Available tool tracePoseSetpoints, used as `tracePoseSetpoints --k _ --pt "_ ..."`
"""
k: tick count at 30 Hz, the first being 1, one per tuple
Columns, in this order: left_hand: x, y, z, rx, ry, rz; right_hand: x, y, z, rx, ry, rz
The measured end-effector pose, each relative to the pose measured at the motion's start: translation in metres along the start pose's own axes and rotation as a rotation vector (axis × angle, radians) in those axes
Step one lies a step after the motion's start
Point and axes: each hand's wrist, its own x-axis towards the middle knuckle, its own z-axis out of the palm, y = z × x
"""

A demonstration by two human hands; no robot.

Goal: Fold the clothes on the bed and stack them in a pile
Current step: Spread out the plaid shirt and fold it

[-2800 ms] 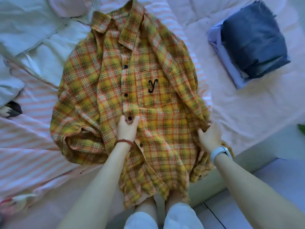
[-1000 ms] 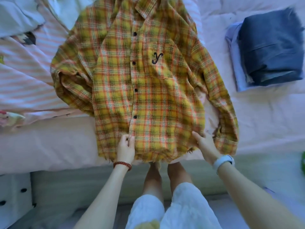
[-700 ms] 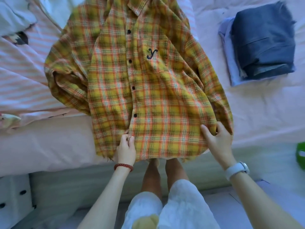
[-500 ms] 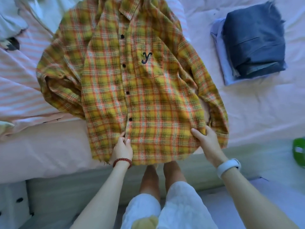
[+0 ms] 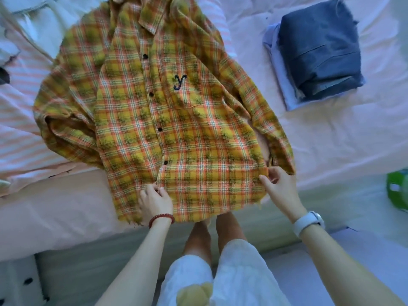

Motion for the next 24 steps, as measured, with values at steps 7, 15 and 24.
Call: tracePoseSetpoints --k 7,15,24 --pt "0.009 0.031 -0.018 0.017 -0.005 0.177 0.022 -0.006 0.003 -0.153 -0.063 -0.003" --pt "0.033 0.160 -0.026 -0.009 -0.024 0.629 0.110 -0.026 -0.041 -0.191 0.007 -0.047" --pt "0.098 0.316 -0.015 0.589 0.001 1.075 0.164 0.013 -0.051 -0.009 -0.218 0.105"
